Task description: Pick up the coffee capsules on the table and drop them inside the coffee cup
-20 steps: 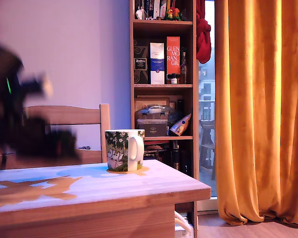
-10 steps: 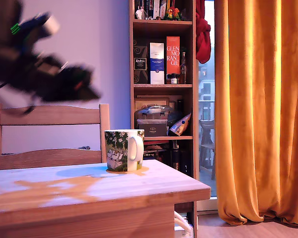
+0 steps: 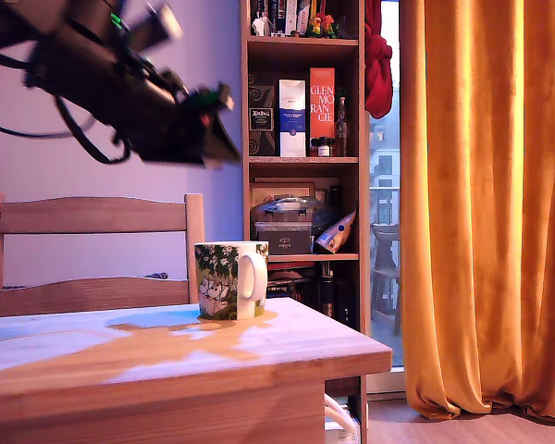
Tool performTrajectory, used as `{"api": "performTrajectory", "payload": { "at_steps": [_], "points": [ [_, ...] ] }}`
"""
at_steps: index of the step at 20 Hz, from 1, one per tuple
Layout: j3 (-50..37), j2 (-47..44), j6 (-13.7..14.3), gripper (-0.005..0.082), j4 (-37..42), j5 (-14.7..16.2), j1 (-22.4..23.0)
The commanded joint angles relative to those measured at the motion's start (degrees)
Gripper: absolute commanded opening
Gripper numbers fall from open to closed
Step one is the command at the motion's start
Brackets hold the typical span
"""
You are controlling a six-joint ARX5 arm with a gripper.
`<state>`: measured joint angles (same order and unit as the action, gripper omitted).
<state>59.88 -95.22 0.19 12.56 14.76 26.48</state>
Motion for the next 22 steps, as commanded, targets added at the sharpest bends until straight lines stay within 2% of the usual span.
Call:
{"api": "performTrajectory", "payload": {
  "at_steps": [1,8,19,20,21,22],
  "points": [
    [2.5,-3.0,-0.2,0.0147,-2.6,0.5,0.2],
    [6.1,-8.8,0.1,0.0147,-9.6,0.7,0.2],
    [6.1,-9.5,0.3,0.0148,-9.6,0.8,0.2],
    [6.1,-9.5,0.3,0.0161,-9.6,1.2,0.2],
    [6.1,-9.5,0.3,0.0228,-9.6,1.6,0.2],
    [6.1,-9.5,0.3,0.0355,-9.6,2.0,0.2]
  ]
}}
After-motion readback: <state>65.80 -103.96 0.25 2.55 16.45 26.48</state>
